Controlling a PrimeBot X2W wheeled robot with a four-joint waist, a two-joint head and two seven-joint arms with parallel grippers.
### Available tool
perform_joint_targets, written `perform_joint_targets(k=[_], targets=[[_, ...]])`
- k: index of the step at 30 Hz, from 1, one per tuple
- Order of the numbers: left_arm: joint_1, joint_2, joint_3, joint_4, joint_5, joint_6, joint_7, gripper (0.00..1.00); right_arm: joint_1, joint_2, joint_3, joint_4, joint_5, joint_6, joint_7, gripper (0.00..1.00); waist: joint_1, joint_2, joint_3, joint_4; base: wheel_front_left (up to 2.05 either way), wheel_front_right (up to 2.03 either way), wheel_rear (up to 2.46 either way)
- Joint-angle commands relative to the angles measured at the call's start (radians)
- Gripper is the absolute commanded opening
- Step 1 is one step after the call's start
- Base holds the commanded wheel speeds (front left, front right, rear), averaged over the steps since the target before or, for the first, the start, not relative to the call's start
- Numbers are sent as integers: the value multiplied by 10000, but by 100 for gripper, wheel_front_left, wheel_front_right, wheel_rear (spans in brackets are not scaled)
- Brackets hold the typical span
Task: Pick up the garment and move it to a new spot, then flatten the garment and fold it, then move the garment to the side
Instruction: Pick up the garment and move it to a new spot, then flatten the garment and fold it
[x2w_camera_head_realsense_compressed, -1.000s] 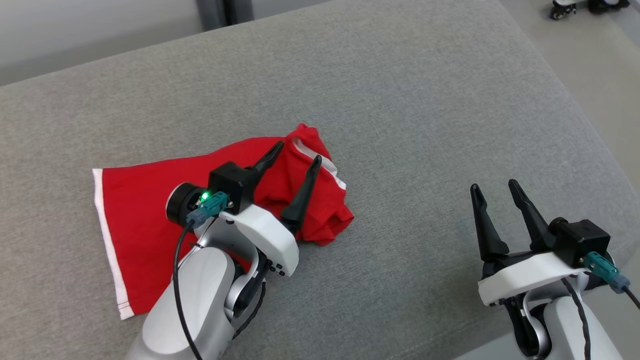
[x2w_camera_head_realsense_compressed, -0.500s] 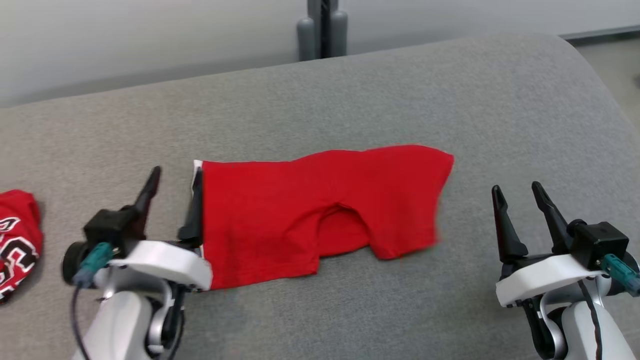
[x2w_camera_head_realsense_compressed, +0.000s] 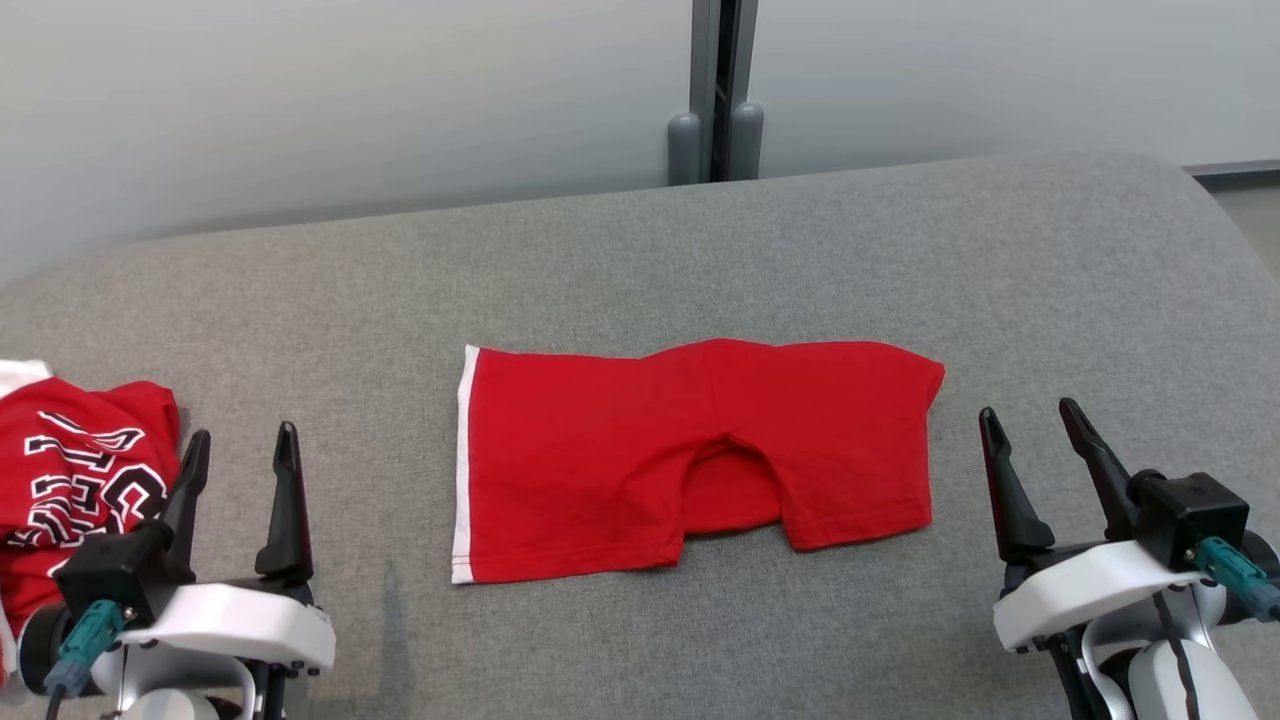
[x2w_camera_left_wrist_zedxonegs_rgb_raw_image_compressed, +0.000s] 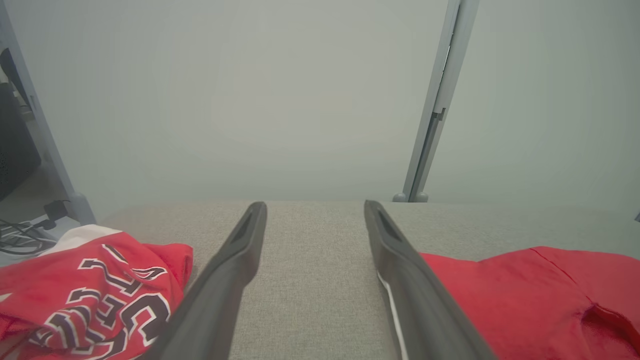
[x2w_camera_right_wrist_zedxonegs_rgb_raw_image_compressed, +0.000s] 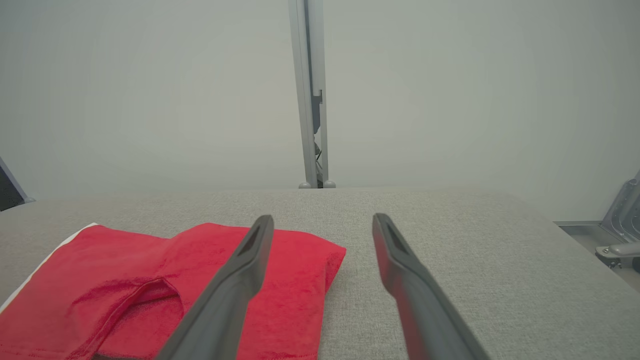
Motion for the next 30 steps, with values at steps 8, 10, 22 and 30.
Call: perform_joint_targets(k=[8,10,22,30], targets=[[899,119,-124,-730,41,290,286,100,716,-49,-31,-458,58,-3,252,100,0,-1,-663,-27,0,0,0],[1064,127,-164,-878,43,340,359,100,880,-49,-28,-582,80,-3,331,100,0,-1,-764,-54,0,0,0],[1277,164,-268,-1281,36,531,649,100,1226,-49,-162,-1131,69,-3,608,100,0,-1,-798,-53,0,0,0],[1300,183,-332,-1292,-4,626,641,100,1235,-49,-159,-1143,98,-3,616,100,0,-1,-794,-39,0,0,0]])
